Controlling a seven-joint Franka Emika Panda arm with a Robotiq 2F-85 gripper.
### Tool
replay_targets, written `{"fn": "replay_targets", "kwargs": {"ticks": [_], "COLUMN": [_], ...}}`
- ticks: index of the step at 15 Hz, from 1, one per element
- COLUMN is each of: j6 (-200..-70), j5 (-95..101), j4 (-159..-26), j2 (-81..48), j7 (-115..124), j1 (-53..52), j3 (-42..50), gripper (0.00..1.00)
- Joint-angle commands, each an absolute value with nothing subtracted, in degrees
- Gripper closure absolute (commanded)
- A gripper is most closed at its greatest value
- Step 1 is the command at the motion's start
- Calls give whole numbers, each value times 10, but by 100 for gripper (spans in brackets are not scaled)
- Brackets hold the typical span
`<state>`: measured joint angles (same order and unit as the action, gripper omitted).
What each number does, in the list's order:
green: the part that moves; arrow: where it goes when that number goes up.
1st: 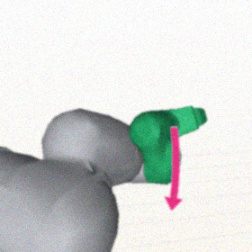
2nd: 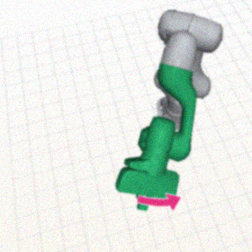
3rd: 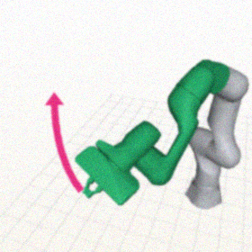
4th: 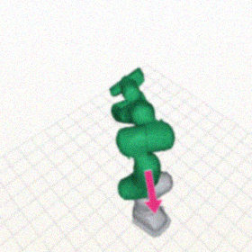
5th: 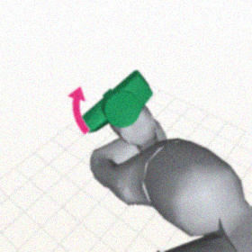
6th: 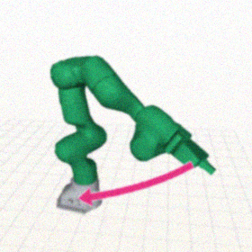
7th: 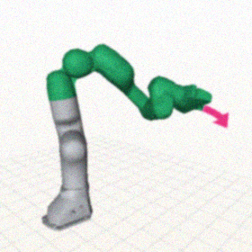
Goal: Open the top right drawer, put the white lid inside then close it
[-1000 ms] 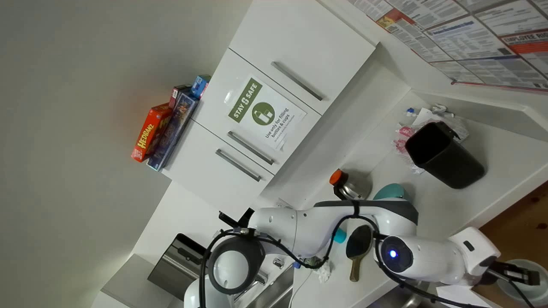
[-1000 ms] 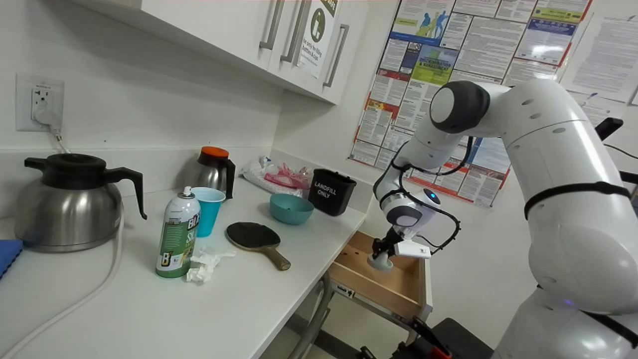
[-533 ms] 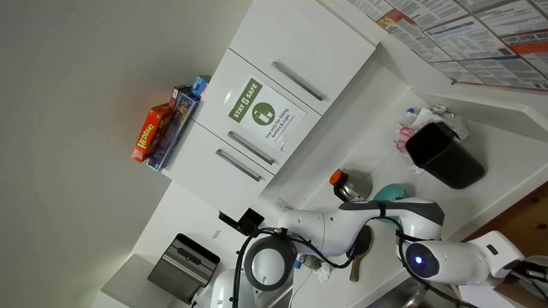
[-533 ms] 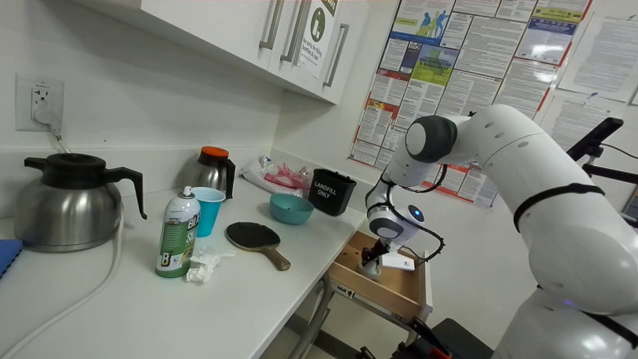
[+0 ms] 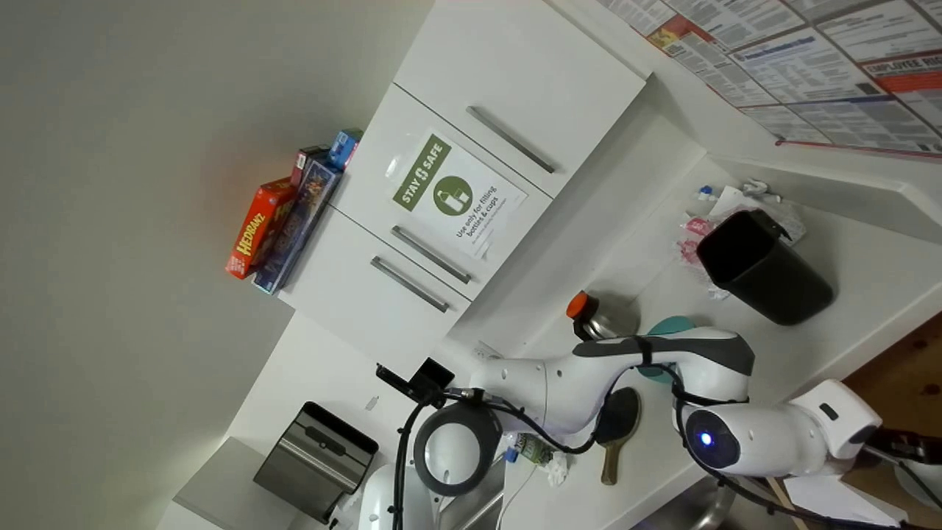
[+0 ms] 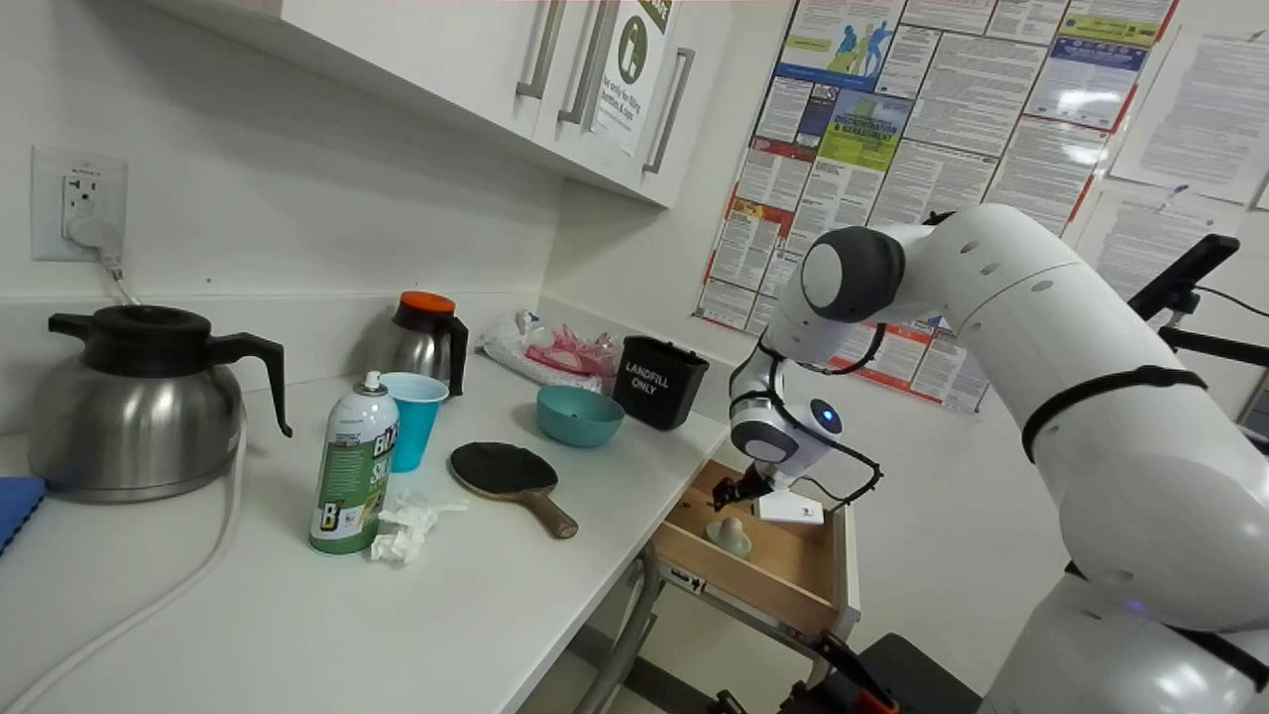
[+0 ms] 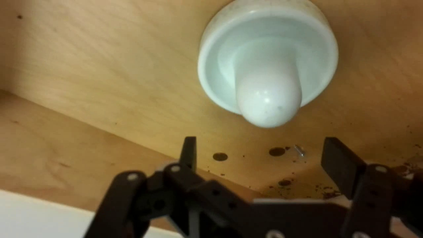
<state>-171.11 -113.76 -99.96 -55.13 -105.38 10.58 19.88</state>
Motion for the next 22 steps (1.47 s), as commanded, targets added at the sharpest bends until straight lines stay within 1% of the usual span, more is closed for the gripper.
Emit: {"fn": "replay_targets", "kwargs": {"ticks": [1, 8, 12, 14, 15, 19, 22], "j6": [-1701, -1674, -1601, -1546, -1518, -1403, -1342], "j5": [-1121, -985, -938, -914, -893, -851, -818], "j4": [-1119, -1291, -1340, -1352, -1353, -1338, -1330], "j2": [-422, -212, -140, -127, -124, -150, -168], "j7": [-1090, -1067, -1026, -990, -968, -902, -862], "j1": [92, 105, 136, 156, 191, 253, 287], "j3": [217, 246, 274, 291, 276, 283, 289], "gripper": [0, 0, 0, 0, 0, 0, 0]}}
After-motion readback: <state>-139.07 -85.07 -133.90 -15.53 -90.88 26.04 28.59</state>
